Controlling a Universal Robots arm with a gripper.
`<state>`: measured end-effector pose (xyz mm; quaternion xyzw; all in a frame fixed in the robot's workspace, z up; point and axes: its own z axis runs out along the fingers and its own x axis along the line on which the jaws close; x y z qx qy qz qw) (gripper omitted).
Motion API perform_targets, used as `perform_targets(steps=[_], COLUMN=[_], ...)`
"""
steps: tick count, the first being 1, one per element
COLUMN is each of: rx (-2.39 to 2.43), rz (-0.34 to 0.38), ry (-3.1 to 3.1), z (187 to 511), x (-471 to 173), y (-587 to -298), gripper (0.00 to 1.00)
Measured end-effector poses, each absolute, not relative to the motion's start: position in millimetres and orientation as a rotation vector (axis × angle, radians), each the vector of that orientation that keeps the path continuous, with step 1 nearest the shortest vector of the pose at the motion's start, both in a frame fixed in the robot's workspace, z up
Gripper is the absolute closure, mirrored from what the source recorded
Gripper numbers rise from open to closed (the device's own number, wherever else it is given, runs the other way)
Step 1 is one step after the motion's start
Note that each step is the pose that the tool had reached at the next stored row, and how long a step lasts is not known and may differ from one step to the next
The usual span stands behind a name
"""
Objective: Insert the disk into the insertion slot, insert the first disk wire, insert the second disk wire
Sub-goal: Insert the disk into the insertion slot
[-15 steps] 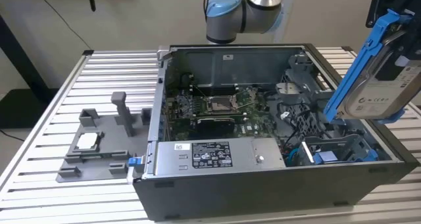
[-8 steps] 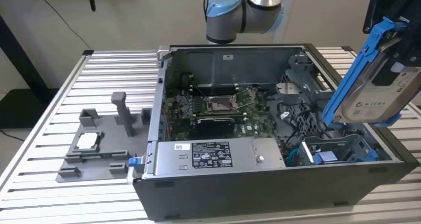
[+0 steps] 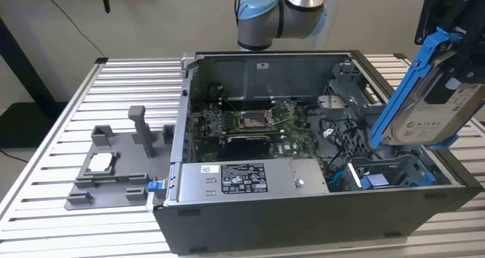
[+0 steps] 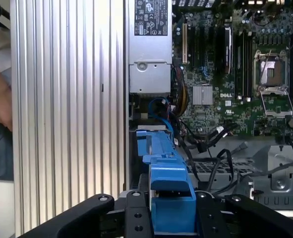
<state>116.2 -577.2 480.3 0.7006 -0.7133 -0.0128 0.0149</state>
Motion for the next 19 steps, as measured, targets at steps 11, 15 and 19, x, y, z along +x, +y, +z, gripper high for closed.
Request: perform_targets(steps=[11, 15, 19], rx=[2.183, 2.197, 2.216], rz=[-0.038, -0.035, -0.026], ry=[-2.218, -2.204, -2.188], z=[464, 458, 452], x=[116, 116, 116], y=[-577, -576, -573], gripper=[0.68, 0.68, 0.68])
